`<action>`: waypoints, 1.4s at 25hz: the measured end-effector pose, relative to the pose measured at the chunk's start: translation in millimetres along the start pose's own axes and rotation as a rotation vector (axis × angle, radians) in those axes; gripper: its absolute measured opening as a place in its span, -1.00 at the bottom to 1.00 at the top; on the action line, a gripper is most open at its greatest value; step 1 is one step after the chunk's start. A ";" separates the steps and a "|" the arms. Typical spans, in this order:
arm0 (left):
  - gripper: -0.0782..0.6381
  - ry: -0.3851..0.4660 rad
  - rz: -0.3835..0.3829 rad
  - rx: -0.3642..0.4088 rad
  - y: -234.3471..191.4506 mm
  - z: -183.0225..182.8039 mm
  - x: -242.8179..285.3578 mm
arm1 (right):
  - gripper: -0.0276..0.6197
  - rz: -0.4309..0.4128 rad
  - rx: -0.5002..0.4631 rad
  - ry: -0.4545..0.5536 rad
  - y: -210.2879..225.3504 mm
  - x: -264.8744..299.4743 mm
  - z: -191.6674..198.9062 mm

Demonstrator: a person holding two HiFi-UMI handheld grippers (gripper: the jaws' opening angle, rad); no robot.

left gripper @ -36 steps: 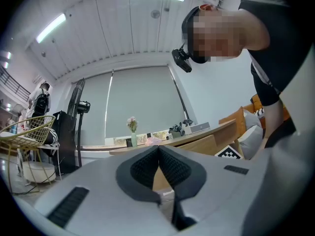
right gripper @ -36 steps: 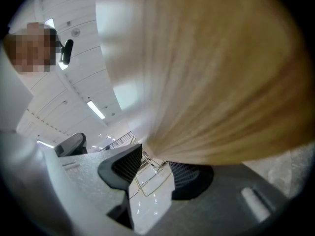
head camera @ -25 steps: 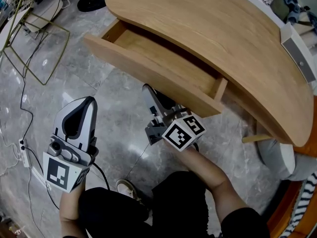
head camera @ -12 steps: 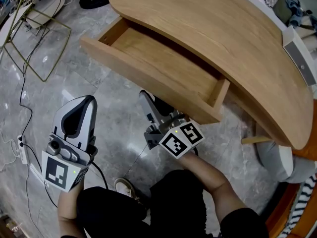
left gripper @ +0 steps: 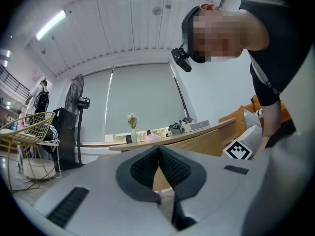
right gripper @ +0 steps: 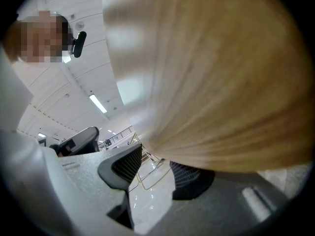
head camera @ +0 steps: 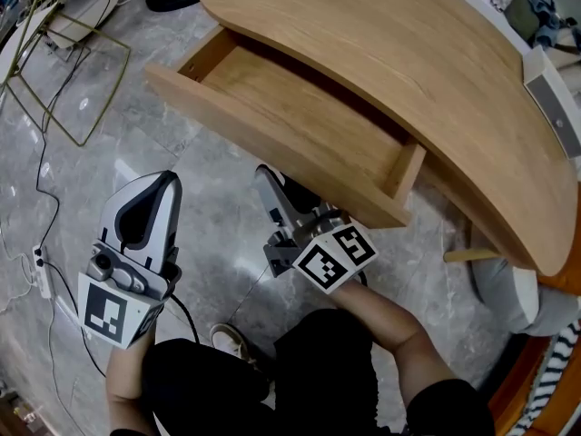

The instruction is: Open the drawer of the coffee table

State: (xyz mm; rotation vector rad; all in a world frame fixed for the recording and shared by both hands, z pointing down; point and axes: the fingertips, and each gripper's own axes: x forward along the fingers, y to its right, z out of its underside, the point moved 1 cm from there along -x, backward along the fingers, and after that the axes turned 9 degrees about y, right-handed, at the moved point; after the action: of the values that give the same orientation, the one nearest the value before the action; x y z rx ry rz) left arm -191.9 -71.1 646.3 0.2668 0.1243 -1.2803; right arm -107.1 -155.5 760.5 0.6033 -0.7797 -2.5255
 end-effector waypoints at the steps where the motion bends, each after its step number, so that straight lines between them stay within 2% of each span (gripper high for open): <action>1: -0.76 0.002 -0.001 -0.006 -0.5 0.6 2.1 | -0.38 0.001 -0.001 -0.001 0.0 0.0 -0.2; 4: -0.76 0.007 0.001 -0.018 -1.9 1.6 7.0 | -0.38 0.001 -0.012 -0.001 -2.9 0.8 -0.9; 7: -0.76 0.022 -0.007 -0.033 -2.5 -0.9 12.7 | -0.38 -0.025 -0.069 -0.012 -11.1 -2.5 4.3; 11: -0.76 0.006 -0.017 -0.042 -3.6 4.3 12.4 | -0.38 -0.027 -0.104 -0.019 -9.6 -5.9 8.9; 14: -0.76 -0.011 -0.036 -0.061 -4.9 9.3 12.5 | -0.38 0.001 -0.085 -0.051 -4.0 -7.3 14.9; 18: -0.76 -0.032 -0.081 -0.123 -6.9 17.7 11.3 | -0.38 0.064 -0.083 -0.157 12.4 -18.1 27.5; 22: -0.76 -0.121 -0.131 -0.153 -4.1 21.7 -3.2 | -0.38 0.156 -0.065 -0.247 15.8 -35.6 36.3; 23: -0.76 -0.156 -0.133 -0.159 -0.7 23.9 -7.4 | -0.42 0.178 -0.067 -0.276 15.3 -40.3 38.2; 24: -0.76 -0.189 -0.130 -0.165 3.4 25.3 -10.7 | -0.61 0.199 -0.075 -0.309 14.4 -45.7 40.5; 26: -0.76 -0.237 -0.123 -0.183 10.8 23.7 -15.6 | -0.87 0.235 -0.098 -0.379 11.8 -57.2 46.7; 30: -0.76 -0.294 -0.116 -0.202 16.4 8.2 -24.4 | -0.90 0.274 -0.090 -0.469 1.7 -74.4 52.4; 35: -0.76 -0.311 -0.117 -0.237 22.3 -18.7 -22.7 | -0.90 0.308 -0.051 -0.505 -15.1 -83.6 33.0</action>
State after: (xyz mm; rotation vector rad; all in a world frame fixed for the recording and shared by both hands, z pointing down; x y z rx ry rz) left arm -176.0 -39.2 636.6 -0.1457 0.0246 -1.3938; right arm -60.0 -87.7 799.1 -0.1782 -0.8913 -2.4128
